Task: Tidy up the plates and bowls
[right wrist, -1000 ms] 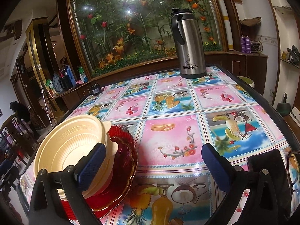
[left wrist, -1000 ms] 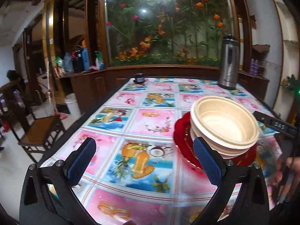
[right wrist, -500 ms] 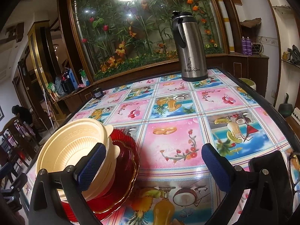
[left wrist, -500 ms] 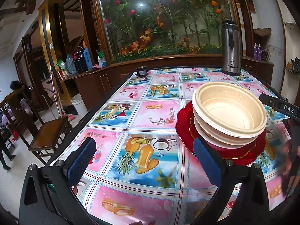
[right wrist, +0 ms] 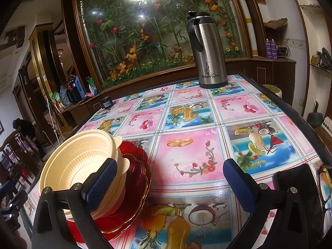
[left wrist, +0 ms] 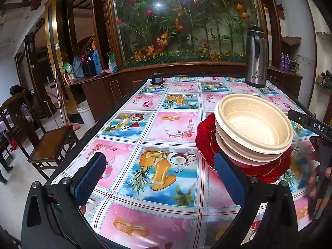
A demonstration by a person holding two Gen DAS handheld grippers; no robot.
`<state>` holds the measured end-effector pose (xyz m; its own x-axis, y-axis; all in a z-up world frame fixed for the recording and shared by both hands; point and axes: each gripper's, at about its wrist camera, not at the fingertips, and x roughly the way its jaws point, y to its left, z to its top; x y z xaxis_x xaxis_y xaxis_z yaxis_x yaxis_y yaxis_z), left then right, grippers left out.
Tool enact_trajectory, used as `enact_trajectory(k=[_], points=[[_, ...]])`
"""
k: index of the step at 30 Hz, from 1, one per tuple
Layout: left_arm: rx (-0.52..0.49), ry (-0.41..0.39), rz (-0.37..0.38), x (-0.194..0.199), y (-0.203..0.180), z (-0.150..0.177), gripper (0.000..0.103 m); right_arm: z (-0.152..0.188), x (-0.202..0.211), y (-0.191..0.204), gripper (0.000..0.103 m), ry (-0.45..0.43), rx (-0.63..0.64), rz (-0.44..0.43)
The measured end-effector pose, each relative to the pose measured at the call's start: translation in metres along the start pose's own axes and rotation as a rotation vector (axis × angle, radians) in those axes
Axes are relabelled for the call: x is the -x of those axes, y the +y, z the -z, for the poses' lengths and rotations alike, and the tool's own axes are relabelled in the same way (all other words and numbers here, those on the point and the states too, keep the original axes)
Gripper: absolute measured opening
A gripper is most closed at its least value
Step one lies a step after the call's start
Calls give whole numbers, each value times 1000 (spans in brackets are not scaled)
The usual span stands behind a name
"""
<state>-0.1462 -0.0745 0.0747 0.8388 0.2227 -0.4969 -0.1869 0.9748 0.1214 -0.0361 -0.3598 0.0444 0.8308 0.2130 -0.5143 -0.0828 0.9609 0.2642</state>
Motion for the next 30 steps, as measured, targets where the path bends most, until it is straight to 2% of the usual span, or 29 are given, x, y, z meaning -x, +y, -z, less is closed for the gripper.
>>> enact_trajectory(k=[21,26,30], points=[[15,38,41,-7,1,4,103,4,-4,2,103,24,19,13],[-1,48,53,-9,-5,8,103,10,10,5,103,22,48,38],[-5,62,61,-11,-8,8,103,16,30,5,103,4,44,19]])
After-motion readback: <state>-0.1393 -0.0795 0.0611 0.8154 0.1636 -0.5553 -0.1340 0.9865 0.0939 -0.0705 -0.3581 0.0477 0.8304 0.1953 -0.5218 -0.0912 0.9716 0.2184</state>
